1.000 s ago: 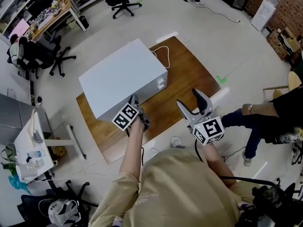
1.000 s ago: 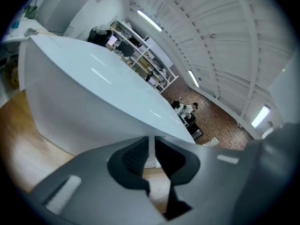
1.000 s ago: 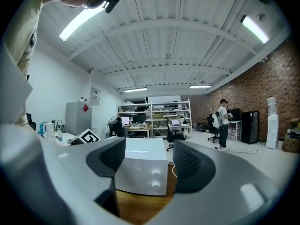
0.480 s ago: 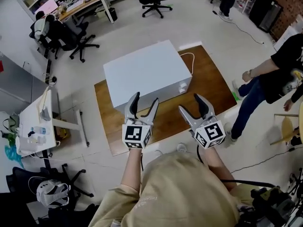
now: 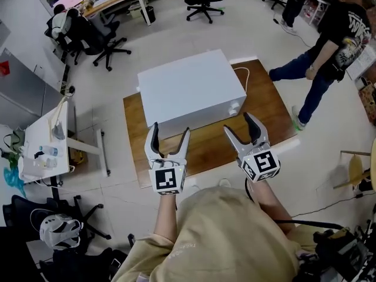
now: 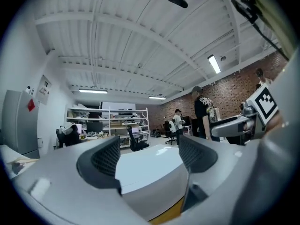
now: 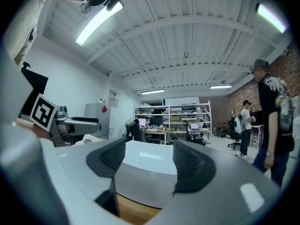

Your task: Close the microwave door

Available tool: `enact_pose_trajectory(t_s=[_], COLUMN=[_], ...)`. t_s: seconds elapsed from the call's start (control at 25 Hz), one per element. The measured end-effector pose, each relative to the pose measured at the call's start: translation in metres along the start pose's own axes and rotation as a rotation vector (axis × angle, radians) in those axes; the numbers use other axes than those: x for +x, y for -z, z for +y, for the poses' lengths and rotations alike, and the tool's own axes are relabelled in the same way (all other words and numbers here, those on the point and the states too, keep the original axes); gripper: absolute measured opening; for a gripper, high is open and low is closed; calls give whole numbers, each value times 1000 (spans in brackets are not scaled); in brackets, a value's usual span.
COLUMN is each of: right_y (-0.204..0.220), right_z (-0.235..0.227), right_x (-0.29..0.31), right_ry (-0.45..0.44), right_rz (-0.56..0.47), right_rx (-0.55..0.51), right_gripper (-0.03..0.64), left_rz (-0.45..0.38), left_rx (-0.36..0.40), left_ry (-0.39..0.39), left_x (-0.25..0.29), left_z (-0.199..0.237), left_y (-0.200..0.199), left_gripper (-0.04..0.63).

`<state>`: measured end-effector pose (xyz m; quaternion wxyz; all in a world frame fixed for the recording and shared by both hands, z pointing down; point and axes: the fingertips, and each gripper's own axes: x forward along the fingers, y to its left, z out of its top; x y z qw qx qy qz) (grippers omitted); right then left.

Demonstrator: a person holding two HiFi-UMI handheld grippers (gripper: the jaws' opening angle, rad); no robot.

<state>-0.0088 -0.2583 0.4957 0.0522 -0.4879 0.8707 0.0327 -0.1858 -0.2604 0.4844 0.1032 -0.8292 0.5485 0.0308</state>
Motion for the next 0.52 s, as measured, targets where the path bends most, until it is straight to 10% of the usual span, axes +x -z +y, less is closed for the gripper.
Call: enact_pose_trajectory(t_s=[0.52], right_y=[-13], right_z=[8], right_x=[-12], right_ry=[-7], right_rz=[8], right_rx=[-23], right_gripper=[304], left_rz=[12], left_rx=[-55], left_ry=[-33], left_x=[-20], left_z=[-11], left_y=[-3], left_gripper=[371])
